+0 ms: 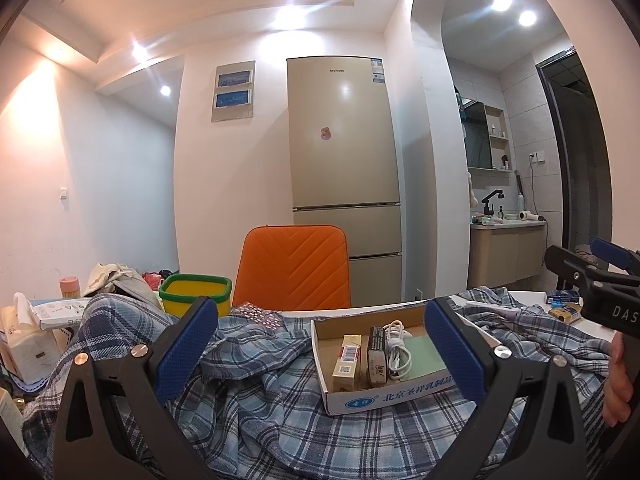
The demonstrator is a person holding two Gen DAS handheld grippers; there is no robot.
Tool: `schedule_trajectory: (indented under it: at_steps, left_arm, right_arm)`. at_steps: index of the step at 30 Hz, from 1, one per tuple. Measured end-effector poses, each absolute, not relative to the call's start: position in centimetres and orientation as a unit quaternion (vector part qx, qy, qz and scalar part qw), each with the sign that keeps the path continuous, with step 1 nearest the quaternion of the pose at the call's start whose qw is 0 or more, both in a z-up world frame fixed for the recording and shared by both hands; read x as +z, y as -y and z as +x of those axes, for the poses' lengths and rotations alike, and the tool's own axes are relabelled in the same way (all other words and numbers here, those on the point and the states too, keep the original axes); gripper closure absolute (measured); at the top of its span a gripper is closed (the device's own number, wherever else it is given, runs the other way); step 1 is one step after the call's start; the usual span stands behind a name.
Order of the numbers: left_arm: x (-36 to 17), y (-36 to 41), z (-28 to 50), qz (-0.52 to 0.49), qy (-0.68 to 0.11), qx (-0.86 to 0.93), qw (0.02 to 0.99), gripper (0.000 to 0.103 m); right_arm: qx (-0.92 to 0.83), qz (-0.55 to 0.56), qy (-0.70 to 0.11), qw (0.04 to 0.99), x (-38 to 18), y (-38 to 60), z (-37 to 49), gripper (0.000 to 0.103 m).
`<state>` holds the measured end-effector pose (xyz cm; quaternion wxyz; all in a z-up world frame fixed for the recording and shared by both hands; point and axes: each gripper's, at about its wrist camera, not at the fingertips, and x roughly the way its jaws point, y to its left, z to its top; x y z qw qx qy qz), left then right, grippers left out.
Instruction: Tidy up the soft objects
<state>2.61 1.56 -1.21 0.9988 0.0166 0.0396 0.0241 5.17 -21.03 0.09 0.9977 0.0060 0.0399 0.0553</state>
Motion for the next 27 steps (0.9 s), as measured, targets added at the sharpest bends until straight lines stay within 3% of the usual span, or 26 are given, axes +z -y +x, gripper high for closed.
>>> schedule_trajectory:
  at_steps: [27]
  left_arm:
    - [-1.51, -1.35, 2.78, 0.021, -0.038, 0.027, 0.999, 0.0]
  right_arm:
    - [0.055, 0.006, -0.041, 0.998, 0.16, 21.13, 5.17, 0.0]
